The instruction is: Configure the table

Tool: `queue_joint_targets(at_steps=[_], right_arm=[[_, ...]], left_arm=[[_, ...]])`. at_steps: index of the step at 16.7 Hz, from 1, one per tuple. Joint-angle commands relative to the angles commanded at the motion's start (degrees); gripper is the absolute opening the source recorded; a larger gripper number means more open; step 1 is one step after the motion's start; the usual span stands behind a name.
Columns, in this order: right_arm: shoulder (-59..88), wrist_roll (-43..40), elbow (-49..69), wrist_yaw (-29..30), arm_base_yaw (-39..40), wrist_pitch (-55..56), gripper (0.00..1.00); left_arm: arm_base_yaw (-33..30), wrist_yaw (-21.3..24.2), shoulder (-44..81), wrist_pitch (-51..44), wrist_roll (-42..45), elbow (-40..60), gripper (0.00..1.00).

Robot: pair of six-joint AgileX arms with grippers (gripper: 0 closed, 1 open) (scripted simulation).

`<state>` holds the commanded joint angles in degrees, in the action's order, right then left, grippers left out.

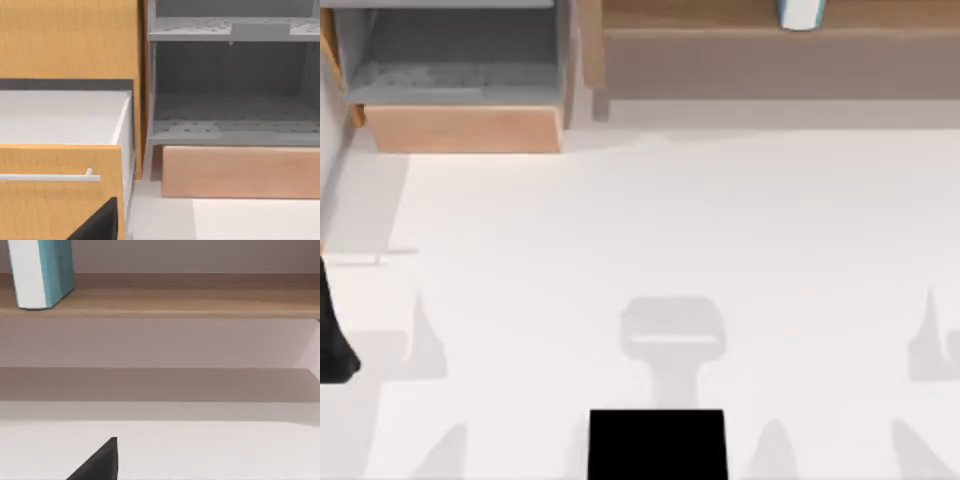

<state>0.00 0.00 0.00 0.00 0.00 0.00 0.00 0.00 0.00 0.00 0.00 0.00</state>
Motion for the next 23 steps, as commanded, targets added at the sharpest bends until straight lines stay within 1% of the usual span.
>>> queue_joint_targets(at_steps=[3, 5, 7, 9, 13, 23], right_arm=[[0.0, 0.0, 0.0, 0.0, 0.0, 0.0, 1.0], [0.0, 0.0, 0.0, 0.0, 0.0, 0.0, 1.0], [0.0, 0.0, 0.0, 0.0, 0.0, 0.0, 1.0], [0.0, 0.0, 0.0, 0.0, 0.0, 0.0, 1.0], [0.0, 0.0, 0.0, 0.0, 0.0, 0.0, 1.0], [0.0, 0.0, 0.0, 0.0, 0.0, 0.0, 1.0]], left_arm=[[0.02, 0.06, 0.55, -0.33, 0.11, 0.56, 1.0], [0.27, 0.3, 3.42, -2.08, 0.7, 3.43, 1.0], [0.85, 0.61, 8.65, -5.24, 1.75, 8.68, 1.0], [1.79, 0.92, 16.41, -9.74, 3.21, 16.39, 1.0], [4.79, 1.36, 38.46, -21.56, 6.96, 37.36, 1.0], [15.28, 1.9, 107.62, -56.01, 17.53, 101.17, 1.0]])
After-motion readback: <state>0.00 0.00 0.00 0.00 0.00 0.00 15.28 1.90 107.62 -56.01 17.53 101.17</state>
